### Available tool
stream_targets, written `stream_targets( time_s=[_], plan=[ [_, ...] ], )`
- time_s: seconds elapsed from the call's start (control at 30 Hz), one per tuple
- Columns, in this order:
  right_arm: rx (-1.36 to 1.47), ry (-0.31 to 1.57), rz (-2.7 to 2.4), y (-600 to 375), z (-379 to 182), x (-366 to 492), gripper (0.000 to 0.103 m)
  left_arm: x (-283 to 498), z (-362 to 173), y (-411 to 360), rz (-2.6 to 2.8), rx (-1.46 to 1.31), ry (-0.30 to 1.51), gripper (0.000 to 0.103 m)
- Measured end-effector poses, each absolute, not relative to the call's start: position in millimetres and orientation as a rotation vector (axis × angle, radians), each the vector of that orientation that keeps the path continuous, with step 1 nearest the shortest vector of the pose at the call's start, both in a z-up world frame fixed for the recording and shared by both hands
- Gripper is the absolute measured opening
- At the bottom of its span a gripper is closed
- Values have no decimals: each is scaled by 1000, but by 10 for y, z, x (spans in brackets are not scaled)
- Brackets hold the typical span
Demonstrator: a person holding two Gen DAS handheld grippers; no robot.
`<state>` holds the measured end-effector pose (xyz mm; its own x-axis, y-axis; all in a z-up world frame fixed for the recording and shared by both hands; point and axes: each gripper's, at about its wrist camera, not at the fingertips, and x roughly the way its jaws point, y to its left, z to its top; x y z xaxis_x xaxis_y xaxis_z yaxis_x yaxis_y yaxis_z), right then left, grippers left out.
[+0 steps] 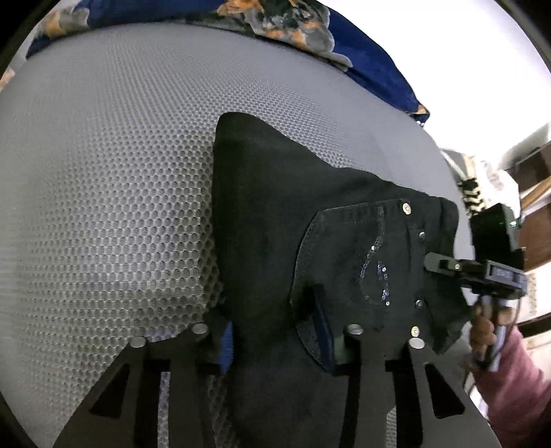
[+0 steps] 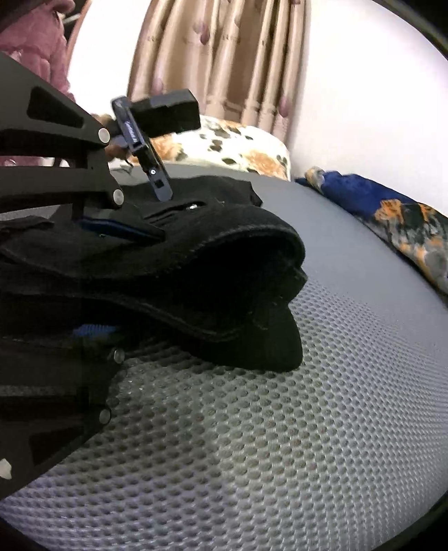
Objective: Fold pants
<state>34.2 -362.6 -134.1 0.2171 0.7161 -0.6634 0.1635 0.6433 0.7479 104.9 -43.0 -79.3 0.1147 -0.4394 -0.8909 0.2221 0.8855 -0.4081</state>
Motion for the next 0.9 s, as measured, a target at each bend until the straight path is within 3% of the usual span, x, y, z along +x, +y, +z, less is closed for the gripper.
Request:
stream_targets(
  time_s=[0.4, 0.9],
  plan=[
    [724, 1316, 270, -3381, -1072, 367, 31, 930, -617, -575, -420, -7, 1303, 19],
    [702, 1280, 260, -3049, -753, 467, 23, 951, -396, -410, -423, -20, 1253, 16]
  ],
)
